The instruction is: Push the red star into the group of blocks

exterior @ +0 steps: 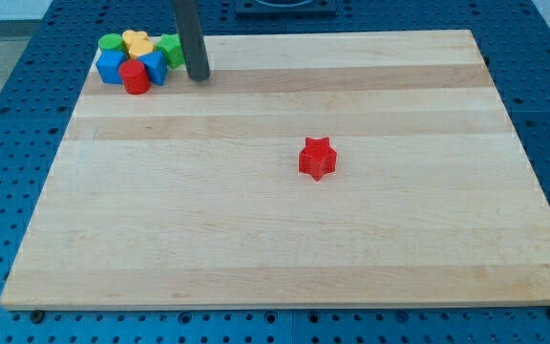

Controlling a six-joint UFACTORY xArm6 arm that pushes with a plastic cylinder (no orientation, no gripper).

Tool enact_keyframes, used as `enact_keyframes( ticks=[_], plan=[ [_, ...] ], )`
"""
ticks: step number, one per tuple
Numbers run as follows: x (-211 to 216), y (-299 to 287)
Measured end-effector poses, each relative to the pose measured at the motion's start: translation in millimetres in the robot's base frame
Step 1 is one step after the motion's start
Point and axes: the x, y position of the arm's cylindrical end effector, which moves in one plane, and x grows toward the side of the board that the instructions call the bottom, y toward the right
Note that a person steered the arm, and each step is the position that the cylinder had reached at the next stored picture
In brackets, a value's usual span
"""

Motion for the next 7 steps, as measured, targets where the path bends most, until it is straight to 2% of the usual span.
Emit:
enact_keyframes(
  ticks=[1, 2, 3, 4, 5, 7],
  plan=[
    [100, 7],
    [214, 64],
    [260, 171],
    [225, 254],
    [177, 268],
    [159, 211]
  ],
)
